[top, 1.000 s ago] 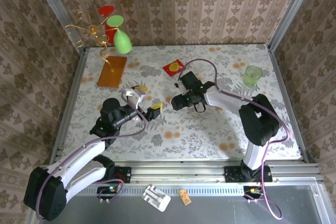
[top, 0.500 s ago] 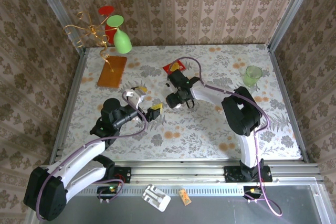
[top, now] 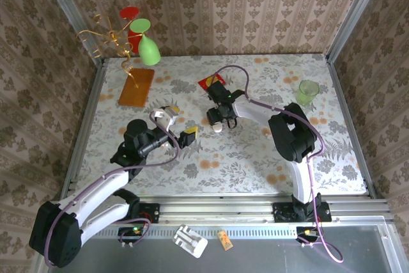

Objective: Insert wireless bluetooth earbuds into charging case

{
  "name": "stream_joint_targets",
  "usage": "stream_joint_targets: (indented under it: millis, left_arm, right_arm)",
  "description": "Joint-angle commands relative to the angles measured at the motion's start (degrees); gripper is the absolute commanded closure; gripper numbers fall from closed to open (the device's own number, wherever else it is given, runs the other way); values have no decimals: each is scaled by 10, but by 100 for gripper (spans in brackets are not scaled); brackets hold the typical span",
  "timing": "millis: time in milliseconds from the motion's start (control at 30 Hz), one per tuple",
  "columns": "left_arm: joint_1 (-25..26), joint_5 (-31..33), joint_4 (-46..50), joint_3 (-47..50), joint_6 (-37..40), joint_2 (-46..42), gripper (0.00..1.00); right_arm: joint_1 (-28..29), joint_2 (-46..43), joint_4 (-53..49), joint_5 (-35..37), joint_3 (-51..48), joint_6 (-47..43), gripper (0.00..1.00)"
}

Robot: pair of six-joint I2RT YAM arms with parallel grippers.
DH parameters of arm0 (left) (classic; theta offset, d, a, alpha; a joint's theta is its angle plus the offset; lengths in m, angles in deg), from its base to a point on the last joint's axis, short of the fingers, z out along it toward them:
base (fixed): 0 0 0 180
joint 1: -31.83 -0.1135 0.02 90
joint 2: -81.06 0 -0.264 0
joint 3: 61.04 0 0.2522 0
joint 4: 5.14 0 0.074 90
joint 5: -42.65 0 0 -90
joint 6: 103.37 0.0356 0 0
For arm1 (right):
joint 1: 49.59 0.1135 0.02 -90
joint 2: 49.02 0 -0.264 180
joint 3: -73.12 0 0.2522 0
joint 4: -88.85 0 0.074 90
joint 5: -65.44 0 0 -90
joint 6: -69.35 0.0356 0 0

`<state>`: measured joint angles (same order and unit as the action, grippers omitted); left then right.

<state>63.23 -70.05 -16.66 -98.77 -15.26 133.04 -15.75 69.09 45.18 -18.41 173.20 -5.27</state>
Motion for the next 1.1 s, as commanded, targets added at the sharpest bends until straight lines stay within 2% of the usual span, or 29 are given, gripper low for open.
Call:
stream_joint_targets:
  millis: [0,200,333,700,1000,1067]
  left_arm:
    - [-4,-12,-11,-8,0,11,0]
    - [-3,-20,-28,-12,-2,33,0]
    - [-3,-21,-28,-12,-1,36,0]
    - [-3,-21,-35,-6,2,41,0]
    - [-3,-19,-38,-3,11,50,0]
    - [-2,-25,-30,-6,35,59,0]
  right_arm:
    - [-7,-28,-22,17,-25,35,35]
    - [-7,-43,-12,8,-42,115,24]
    - [-8,-60,47,-1,-79,185,21]
    - [2,-48,29,25,-87,379,36]
    - [7,-52,43,-30,-90,390,36]
    - [6,-66,51,-33,-104,388,37]
